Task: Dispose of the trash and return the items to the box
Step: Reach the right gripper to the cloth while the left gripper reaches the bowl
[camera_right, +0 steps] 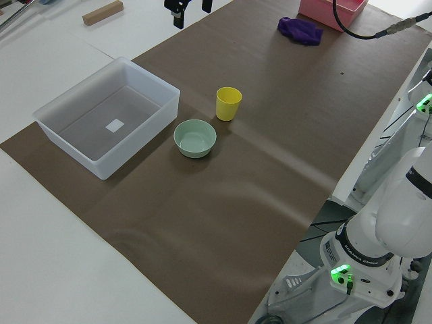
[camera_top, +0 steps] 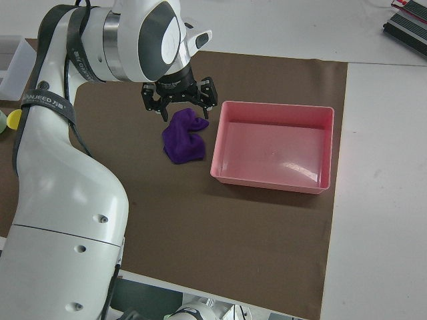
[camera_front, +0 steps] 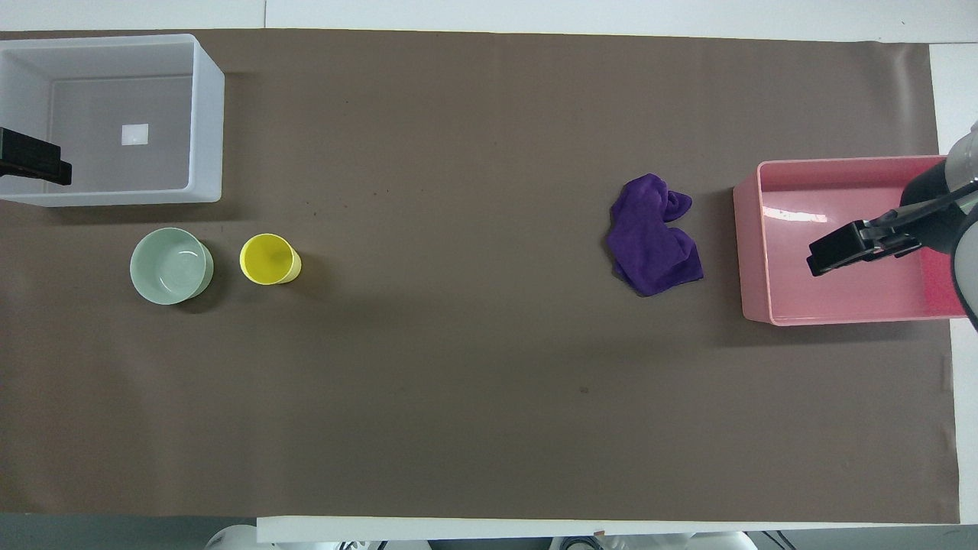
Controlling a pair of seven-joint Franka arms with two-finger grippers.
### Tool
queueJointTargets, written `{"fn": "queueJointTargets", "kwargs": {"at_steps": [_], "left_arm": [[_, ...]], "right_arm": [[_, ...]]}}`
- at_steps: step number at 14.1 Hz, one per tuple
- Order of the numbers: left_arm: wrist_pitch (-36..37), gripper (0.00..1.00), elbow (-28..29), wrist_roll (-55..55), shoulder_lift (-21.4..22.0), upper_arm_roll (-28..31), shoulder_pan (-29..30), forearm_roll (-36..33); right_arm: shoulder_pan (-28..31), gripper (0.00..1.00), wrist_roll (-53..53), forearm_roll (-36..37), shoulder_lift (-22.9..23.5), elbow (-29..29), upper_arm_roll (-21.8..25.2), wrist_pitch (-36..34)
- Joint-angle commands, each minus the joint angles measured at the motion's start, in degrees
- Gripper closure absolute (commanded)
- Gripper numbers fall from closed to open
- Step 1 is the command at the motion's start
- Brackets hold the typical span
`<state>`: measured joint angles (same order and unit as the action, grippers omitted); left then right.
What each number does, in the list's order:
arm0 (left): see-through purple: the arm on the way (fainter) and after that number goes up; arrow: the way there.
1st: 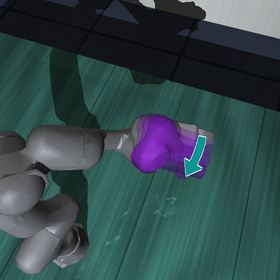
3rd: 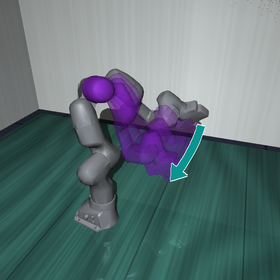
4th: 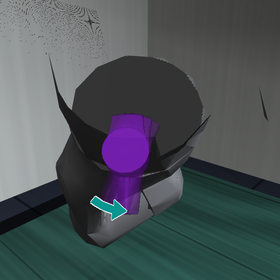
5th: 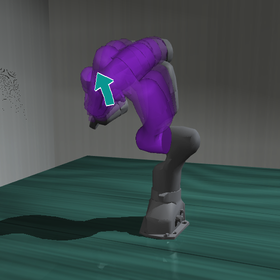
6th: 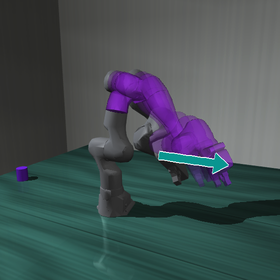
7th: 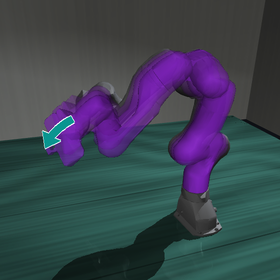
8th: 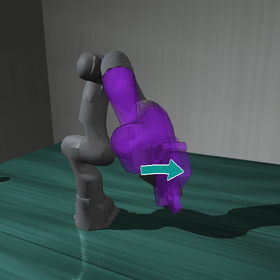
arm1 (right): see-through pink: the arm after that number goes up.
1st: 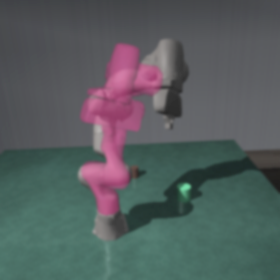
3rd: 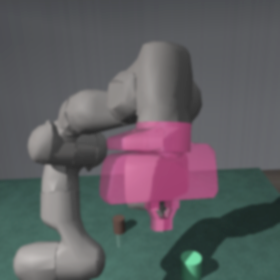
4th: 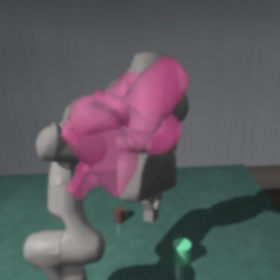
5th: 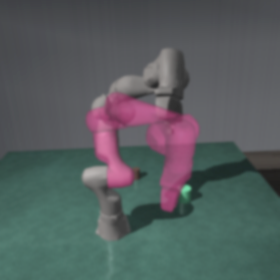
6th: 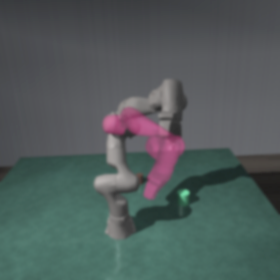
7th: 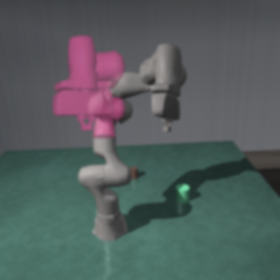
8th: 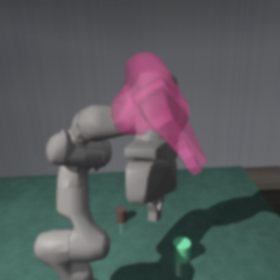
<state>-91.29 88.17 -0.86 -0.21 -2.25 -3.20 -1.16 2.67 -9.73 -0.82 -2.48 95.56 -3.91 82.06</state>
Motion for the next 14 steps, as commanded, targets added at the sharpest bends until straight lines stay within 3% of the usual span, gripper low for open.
{"fn": "queueJointTargets", "kwargs": {"at_steps": [1,6,14], "left_arm": [[1.2,0.0,0.1,-0.5,0.3,-0.1,0.1,-0.1],[1.1,0.0,0.2,-0.5,0.4,-0.1,0.4,0.0],[-0.6,0.0,2.8,-0.6,1.2,-0.1,1.7,0.0]], "right_arm": [[0.7,0.0,-0.2,-0.8,-1.0,1.2,-0.1,1.3],[-0.8,0.0,0.8,-0.9,-0.6,5.5,-0.5,9.9],[-6.8,0.0,1.1,-3.3,7.8,14.3,-0.5,28.8]]}}
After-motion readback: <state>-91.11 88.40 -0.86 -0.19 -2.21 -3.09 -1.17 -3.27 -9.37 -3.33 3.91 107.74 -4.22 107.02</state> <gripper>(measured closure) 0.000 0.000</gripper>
